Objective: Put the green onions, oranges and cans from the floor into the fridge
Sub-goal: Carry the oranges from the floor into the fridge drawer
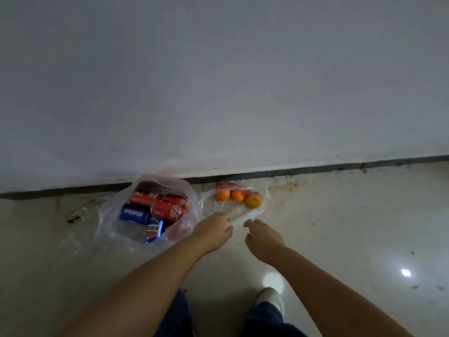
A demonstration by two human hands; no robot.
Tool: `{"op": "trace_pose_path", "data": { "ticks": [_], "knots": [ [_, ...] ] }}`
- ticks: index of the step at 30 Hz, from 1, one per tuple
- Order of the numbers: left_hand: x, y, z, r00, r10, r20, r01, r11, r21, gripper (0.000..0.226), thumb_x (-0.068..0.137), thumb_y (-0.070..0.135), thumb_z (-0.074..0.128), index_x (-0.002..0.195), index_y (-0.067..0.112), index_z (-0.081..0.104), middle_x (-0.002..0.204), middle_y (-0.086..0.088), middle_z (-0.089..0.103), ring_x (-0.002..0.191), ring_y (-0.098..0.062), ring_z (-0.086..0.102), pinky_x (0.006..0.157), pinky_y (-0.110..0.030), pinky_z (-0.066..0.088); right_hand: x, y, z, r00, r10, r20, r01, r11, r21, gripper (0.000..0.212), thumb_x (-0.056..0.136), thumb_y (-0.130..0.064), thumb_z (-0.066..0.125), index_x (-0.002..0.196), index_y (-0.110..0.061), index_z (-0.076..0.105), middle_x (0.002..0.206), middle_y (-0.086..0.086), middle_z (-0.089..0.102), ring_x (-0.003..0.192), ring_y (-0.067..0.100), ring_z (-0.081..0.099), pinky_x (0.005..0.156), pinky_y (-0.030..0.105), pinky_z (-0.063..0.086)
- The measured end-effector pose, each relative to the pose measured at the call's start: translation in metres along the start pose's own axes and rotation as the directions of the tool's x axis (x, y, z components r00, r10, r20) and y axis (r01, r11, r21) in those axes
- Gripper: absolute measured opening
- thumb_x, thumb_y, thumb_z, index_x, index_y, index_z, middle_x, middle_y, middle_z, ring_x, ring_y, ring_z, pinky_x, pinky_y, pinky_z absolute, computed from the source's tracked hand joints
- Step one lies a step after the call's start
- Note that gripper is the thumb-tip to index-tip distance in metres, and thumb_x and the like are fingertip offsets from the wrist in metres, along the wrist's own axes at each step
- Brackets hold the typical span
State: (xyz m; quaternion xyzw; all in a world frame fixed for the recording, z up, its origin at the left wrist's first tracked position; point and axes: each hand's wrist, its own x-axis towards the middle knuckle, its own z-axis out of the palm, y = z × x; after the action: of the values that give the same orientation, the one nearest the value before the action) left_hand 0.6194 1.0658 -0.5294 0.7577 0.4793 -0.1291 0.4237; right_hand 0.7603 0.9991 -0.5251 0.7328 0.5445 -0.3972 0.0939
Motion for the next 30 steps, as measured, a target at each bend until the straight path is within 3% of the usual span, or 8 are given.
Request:
{"op": "trace_pose_path", "data": {
  "ticks": [4,8,13,18,21,27,30],
  "knots": [
    [0.119,-0.054,0.044,0.989,0.144,-0.03,-0.138,0.979,0.148,0.023,0.097,0.024,0.043,0.113,0.014,0.055,0.123,-0.007,0.056,0.105,-0.021,0.057,0.087,-0.033,0.046,0.118,0.031,0.044,0.994,-0.078,-0.076,0.07,0.991,-0.11,0.044,0.095,-0.017,0.042,0.139,-0.021,0.04,0.144,0.004,0.041,0.129,0.025,0.044,0.1,0.037,0.041],
    [0.221,-0.093,0.078,0.967,0.235,-0.102,-0.185,0.915,0.359,0.04,0.096,0.024,0.044,0.134,0.011,0.047,0.145,-0.01,0.039,0.131,-0.028,0.04,0.108,-0.044,0.035,0.218,0.066,0.072,0.966,-0.199,-0.164,0.141,0.94,-0.31,0.048,0.093,-0.019,0.049,0.141,-0.023,0.039,0.145,0.002,0.041,0.13,0.024,0.043,0.108,0.041,0.037],
    [0.27,-0.123,0.088,0.93,0.366,0.02,-0.29,0.701,0.652,0.044,0.094,0.017,0.041,0.137,0.007,0.041,0.141,-0.015,0.037,0.131,-0.033,0.033,0.113,-0.039,0.027,0.272,0.081,0.077,0.939,-0.287,-0.191,0.202,0.907,-0.369,0.051,0.092,-0.03,0.054,0.139,-0.021,0.036,0.143,0.006,0.035,0.13,0.026,0.041,0.1,0.04,0.044],
    [0.277,-0.126,0.06,0.993,0.114,0.038,-0.118,0.866,0.487,0.048,0.092,0.023,0.05,0.137,0.01,0.038,0.14,-0.017,0.036,0.127,-0.036,0.041,0.104,-0.046,0.038,0.285,0.062,0.067,0.971,-0.195,-0.141,0.147,0.944,-0.297,0.053,0.091,-0.028,0.056,0.138,-0.021,0.034,0.142,0.009,0.033,0.134,0.03,0.033,0.099,0.042,0.042],
    [0.282,-0.137,0.064,0.991,0.118,0.07,-0.136,0.892,0.43,0.064,0.088,0.026,0.06,0.143,0.016,0.03,0.147,-0.016,0.032,0.132,-0.035,0.039,0.107,-0.042,0.034,0.299,0.06,0.073,0.977,-0.137,-0.161,0.085,0.952,-0.293,0.056,0.089,-0.027,0.058,0.139,-0.019,0.034,0.143,0.01,0.028,0.13,0.031,0.036,0.101,0.042,0.043],
    [0.289,-0.143,0.085,0.987,0.135,0.089,-0.162,0.834,0.528,0.078,0.077,0.034,0.07,0.14,0.015,0.027,0.146,-0.015,0.032,0.131,-0.035,0.041,0.105,-0.047,0.039,0.314,0.058,0.088,0.986,-0.096,-0.136,0.052,0.954,-0.296,0.065,0.086,-0.032,0.059,0.141,-0.021,0.027,0.143,0.018,0.026,0.131,0.04,0.034,0.109,0.05,0.034],
    [0.266,-0.131,0.085,0.992,0.056,0.11,-0.09,0.938,0.334,0.066,0.08,0.031,0.066,0.136,0.016,0.032,0.134,-0.016,0.047,0.119,-0.036,0.051,0.098,-0.047,0.045,0.294,0.06,0.08,0.982,-0.101,-0.16,0.067,0.976,-0.207,0.064,0.086,-0.029,0.061,0.14,-0.019,0.028,0.144,0.017,0.029,0.133,0.038,0.034,0.107,0.05,0.038]
  ]
}}
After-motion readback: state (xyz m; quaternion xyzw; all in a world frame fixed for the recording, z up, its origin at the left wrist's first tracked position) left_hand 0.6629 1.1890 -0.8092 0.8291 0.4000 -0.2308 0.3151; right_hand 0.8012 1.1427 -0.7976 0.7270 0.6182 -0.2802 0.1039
